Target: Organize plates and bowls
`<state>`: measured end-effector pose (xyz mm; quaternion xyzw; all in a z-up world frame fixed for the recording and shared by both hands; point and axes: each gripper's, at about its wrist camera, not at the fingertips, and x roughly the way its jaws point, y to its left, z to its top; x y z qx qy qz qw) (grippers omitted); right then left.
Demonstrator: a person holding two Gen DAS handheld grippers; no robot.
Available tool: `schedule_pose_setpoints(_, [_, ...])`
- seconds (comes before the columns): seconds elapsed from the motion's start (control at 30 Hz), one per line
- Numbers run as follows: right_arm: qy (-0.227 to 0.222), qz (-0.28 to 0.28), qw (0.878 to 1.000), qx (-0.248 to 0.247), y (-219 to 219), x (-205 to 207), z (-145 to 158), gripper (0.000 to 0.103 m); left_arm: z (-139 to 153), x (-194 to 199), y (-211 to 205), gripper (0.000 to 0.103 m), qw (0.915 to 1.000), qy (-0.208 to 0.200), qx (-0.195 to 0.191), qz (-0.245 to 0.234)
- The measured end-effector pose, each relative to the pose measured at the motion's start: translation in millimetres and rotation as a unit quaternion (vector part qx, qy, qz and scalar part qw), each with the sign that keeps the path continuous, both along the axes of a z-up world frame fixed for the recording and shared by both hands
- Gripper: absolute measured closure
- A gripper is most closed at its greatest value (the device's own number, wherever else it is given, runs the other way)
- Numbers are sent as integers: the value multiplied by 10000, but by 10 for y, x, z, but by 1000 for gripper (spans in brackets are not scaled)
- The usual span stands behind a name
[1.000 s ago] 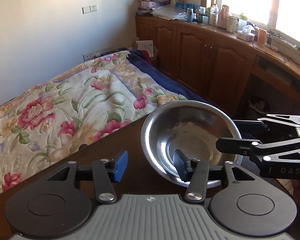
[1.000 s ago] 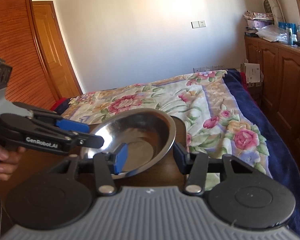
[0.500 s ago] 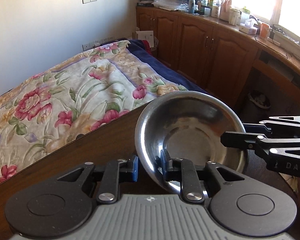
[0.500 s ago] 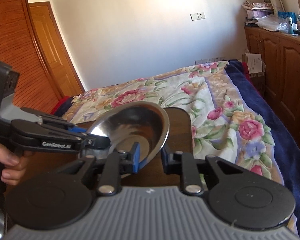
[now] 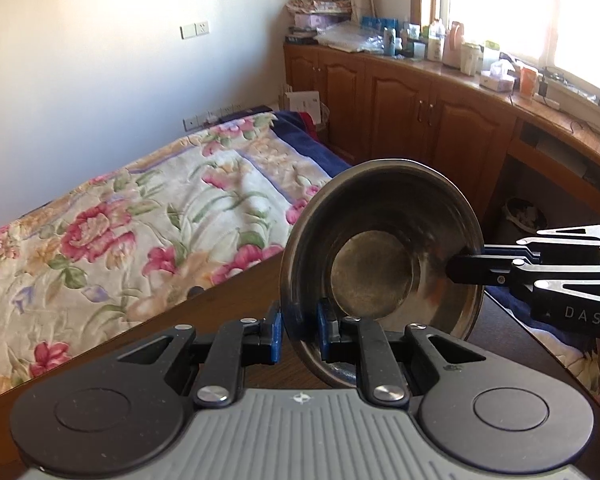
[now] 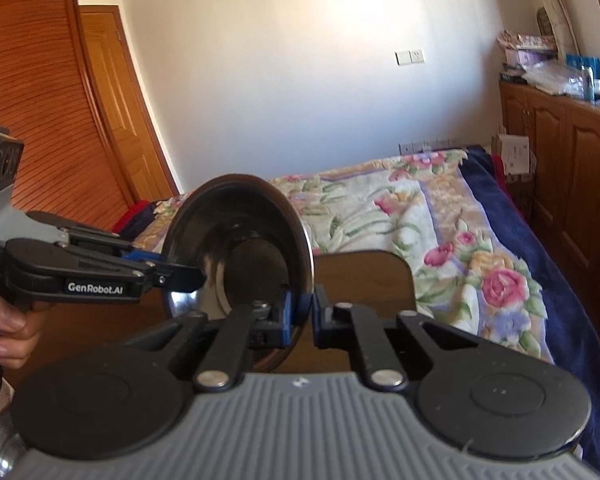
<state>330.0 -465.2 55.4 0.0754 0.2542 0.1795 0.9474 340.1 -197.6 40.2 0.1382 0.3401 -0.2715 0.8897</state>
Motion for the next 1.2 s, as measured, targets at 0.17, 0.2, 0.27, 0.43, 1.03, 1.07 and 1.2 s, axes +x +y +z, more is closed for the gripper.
schedule_pose_setpoints(0.17, [-163,68,9998,-28,78,-88,150,92,176,-160,142,85,9998,-203,-32,17])
schedule_pose_setpoints(0.2, [-193,95,9998,-35,96,-110,178,92,212,-196,175,85,9997,-258,-40,20])
schedule_pose_setpoints(0.27, [-264,134,9995,-82,141,-155,232,92,268,-260,240,85,9995,-309,-89,36])
schedule_pose_setpoints(0.43, [-409,213,9989,-126,256,-280,349,92,393,-463,434,86,9988,-451,-172,102])
schedule_pose_setpoints(1.03, [-630,422,9959,-488,675,-915,482,92,463,-1289,1055,87,9967,-647,-459,156])
schedule_pose_setpoints(1.07, [-621,429,9959,-507,702,-951,473,92,441,-1334,1083,87,9967,-637,-472,159])
schedule_pose_setpoints(1.2, [-597,463,9955,-577,775,-1073,460,93,375,-1475,1174,87,9967,-603,-514,182])
